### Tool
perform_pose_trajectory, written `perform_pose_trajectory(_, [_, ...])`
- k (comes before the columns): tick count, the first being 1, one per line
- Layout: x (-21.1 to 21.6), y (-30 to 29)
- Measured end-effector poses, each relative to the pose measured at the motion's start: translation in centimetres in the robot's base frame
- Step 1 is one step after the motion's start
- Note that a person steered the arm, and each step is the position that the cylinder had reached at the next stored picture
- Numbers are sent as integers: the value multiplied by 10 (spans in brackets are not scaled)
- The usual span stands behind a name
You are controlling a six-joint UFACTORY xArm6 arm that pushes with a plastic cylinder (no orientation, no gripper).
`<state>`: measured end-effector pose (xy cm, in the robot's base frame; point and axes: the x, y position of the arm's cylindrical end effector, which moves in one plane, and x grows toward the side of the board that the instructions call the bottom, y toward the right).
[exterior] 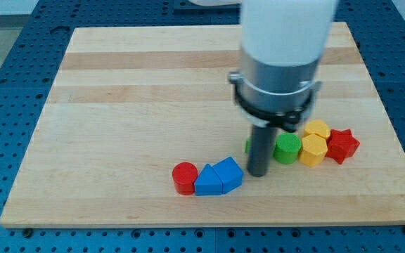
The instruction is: Slide the blue cube towards the top right
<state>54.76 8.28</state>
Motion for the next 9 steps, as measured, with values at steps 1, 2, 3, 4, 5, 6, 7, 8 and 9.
perform_pose_trajectory(1, [8,19])
perform_pose_trajectory(2, [25,16])
perform_pose_trajectory(3, [29,-22])
perform_pose_trajectory(4, [10,-68])
perform_pose_trajectory(5, [-26,-106])
perform_pose_trajectory(6, [-66,-143])
perform_pose_trajectory(7, [-90,-162])
perform_pose_trajectory(8, [-80,-163])
perform_pose_trajectory(9, [-68,-196])
